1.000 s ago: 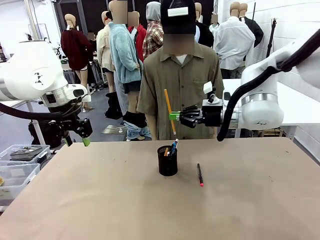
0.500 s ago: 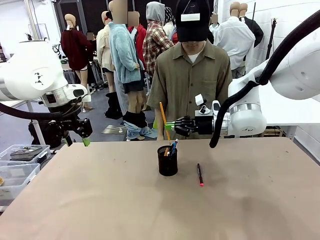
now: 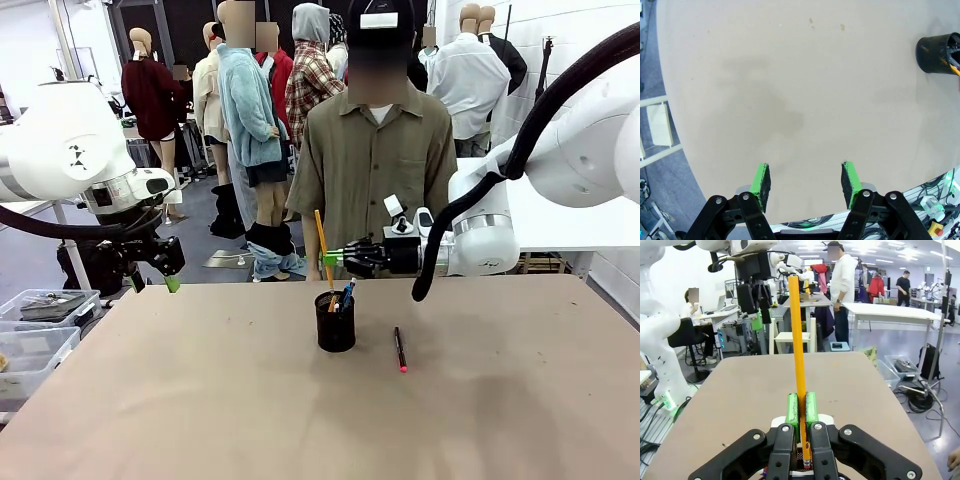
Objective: Place the pens into the pen holder.
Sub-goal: Pick up a writing instrument from the table and place it into the Pen holder.
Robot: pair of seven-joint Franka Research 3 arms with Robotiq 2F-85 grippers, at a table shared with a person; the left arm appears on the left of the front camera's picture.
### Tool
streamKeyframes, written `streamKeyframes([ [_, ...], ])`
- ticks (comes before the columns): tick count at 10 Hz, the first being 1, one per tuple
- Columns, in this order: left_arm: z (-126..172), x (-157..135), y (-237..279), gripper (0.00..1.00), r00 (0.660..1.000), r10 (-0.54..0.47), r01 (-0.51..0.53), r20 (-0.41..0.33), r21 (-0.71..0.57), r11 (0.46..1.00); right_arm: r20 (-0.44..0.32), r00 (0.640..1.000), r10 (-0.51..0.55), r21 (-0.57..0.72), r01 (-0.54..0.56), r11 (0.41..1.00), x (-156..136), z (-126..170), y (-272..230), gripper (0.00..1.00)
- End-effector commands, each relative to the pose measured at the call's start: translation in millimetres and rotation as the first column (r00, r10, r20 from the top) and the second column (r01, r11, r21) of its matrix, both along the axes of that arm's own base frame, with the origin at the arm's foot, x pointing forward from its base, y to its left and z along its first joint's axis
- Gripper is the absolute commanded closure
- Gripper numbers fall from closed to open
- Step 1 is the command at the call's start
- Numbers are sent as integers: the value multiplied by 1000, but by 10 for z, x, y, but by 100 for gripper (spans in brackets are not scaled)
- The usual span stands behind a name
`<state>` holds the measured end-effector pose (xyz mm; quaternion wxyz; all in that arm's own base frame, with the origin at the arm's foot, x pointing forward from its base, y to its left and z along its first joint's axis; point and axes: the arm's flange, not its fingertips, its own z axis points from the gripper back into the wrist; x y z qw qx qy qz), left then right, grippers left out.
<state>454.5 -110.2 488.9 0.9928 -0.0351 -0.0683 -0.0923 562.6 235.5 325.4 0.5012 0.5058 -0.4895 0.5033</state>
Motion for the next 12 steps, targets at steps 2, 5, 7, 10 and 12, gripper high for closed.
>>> streamKeyframes([
  [2,20,-7,0,26,1000,10,-10,-1,13,1000,-36,998,42,-9,-42,999,84,22,21,89],
  [5,20,-7,0,26,1000,10,-10,-1,13,1000,-37,996,75,5,-75,997,35,79,-16,31],
  [7,20,-7,0,26,1000,10,-10,-1,13,1000,-58,994,90,14,-90,996,-54,184,-142,7],
  [10,20,-7,0,26,1000,10,-10,-1,13,1000,-71,989,-129,-83,123,989,-386,595,-532,7],
  [12,20,-7,0,26,1000,10,-10,-1,13,1000,-101,932,-349,-179,328,928,-607,920,-770,7],
])
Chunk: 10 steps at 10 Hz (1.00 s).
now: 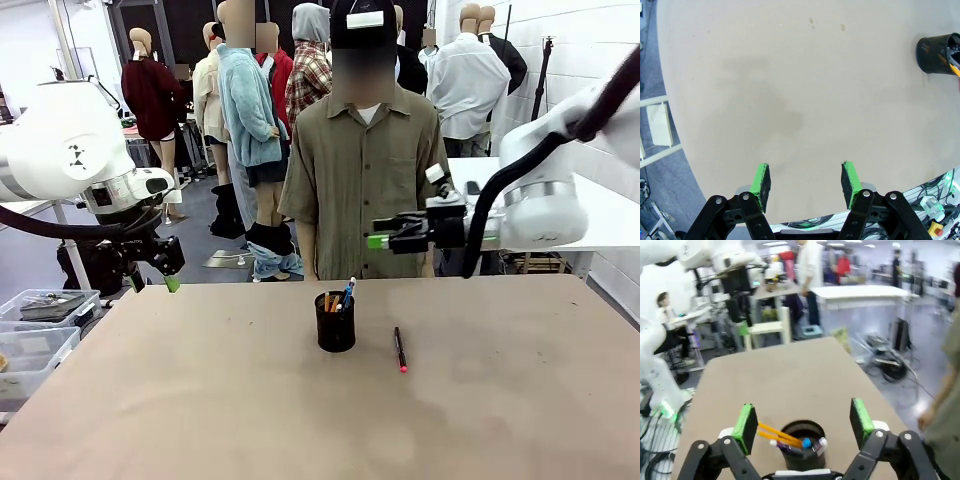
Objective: Place the pens into the pen holder.
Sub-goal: Pick up a writing instrument from the table and place it into the Pen holder.
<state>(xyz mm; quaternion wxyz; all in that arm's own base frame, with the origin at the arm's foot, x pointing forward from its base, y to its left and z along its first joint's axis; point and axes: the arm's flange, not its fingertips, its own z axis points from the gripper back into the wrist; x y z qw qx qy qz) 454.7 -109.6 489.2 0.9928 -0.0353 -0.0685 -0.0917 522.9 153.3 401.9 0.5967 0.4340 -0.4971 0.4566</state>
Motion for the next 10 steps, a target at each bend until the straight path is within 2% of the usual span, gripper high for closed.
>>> streamKeyframes([
  [1,17,-9,-6,26,1000,8,-8,-2,13,1000,-115,971,-209,-105,197,975,-236,245,-56,7],
  [2,17,-9,-6,26,1000,8,-8,-2,13,1000,-166,951,-262,-160,236,958,-248,305,-169,7],
  [3,17,-9,-6,26,1000,8,-8,-2,13,1000,-224,899,-377,-214,333,919,-245,362,-325,7],
  [5,17,-9,-6,26,1000,8,-8,-2,13,1000,-321,794,-517,-273,445,853,-271,433,-536,7],
  [6,17,-9,-6,26,1000,8,-8,-2,13,1000,-345,738,-580,-323,487,812,-281,476,-487,7],
  [7,17,-9,-6,26,1000,8,-8,-2,13,1000,-411,617,-671,-464,492,737,-249,508,-396,7],
  [8,17,-9,-6,26,1000,8,-8,-2,13,1000,-402,539,-740,-532,520,668,-219,573,-318,7],
  [10,17,-9,-6,26,1000,8,-8,-2,13,1000,-456,401,-795,-658,449,604,-113,615,-158,7],
])
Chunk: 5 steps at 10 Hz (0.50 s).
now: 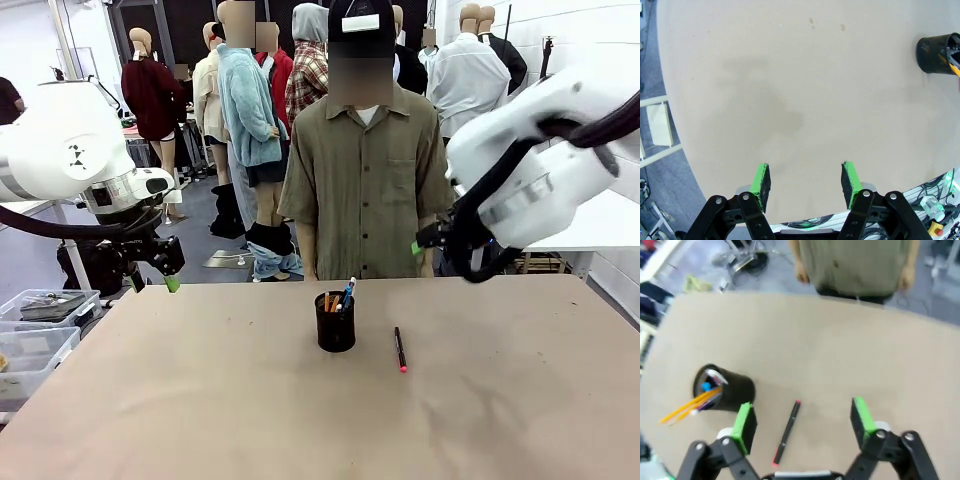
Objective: Place the pens into the pen holder.
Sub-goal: Pick up a writing instrument from the table and place it into the Pen holder.
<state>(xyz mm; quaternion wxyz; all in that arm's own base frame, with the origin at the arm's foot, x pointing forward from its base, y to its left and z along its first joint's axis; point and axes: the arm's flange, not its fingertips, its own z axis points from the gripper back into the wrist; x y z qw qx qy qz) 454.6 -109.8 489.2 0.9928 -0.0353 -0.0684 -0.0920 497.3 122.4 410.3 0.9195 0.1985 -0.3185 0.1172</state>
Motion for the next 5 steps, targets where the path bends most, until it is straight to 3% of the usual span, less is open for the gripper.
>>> streamKeyframes([
  [1,17,-9,-4,26,1000,9,-9,-2,13,1000,-256,966,-24,-7,23,1000,231,501,230,7],
  [3,17,-9,-4,26,1000,9,-9,-2,13,1000,-398,916,-55,-77,27,997,384,379,365,7],
  [5,17,-9,-4,26,1000,9,-9,-2,13,1000,-493,867,-74,-126,13,992,515,270,456,7],
])
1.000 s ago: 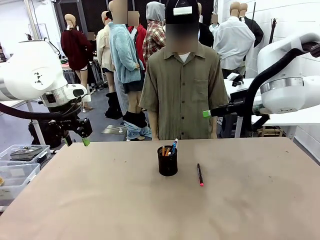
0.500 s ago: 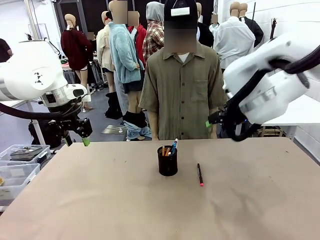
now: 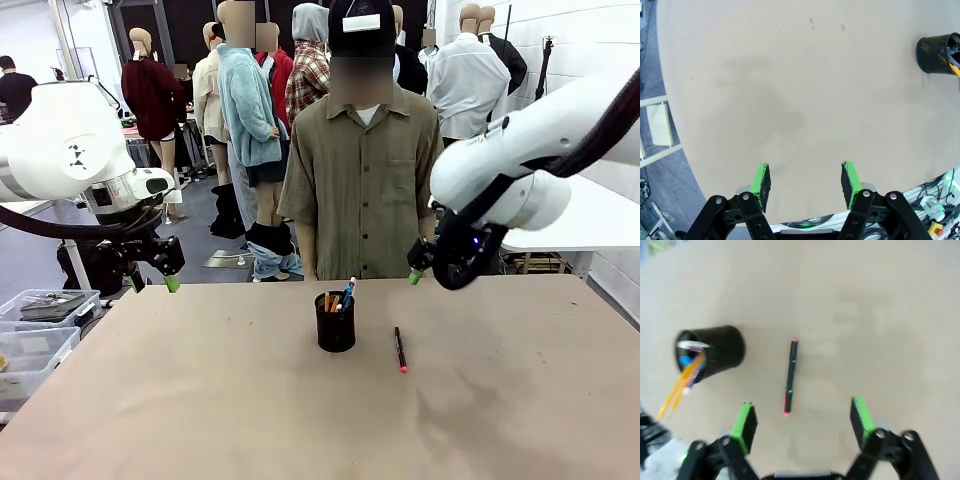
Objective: Place the pens into the pen holder.
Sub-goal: Pick up a writing instrument from the table and place it into the Pen holder.
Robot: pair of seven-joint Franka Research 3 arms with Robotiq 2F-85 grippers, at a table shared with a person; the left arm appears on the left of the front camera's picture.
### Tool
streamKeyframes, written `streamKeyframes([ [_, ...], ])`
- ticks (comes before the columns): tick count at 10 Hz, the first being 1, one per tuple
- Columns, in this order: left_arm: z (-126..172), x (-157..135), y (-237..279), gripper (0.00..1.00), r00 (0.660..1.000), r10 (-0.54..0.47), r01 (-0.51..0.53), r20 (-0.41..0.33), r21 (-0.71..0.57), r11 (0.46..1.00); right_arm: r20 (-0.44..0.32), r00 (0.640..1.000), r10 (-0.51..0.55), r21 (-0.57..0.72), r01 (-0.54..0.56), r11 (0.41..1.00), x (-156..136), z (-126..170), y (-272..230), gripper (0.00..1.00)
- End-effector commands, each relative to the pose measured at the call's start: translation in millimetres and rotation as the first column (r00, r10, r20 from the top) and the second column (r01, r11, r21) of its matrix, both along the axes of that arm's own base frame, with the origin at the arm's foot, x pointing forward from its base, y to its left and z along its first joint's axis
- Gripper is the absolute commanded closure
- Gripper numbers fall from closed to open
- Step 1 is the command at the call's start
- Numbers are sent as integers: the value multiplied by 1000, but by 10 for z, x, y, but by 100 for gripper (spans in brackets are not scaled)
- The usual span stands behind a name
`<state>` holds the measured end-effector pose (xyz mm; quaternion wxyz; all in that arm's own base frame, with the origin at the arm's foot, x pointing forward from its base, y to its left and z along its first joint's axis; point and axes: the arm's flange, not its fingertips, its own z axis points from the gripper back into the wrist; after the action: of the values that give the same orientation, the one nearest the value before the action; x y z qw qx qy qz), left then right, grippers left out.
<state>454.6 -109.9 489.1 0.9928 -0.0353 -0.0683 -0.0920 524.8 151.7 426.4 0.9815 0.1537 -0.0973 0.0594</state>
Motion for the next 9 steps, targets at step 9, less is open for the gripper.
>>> streamKeyframes([
  [9,17,-9,-3,26,1000,9,-9,-1,13,1000,-233,972,10,-360,-96,928,107,-843,842,7],
])
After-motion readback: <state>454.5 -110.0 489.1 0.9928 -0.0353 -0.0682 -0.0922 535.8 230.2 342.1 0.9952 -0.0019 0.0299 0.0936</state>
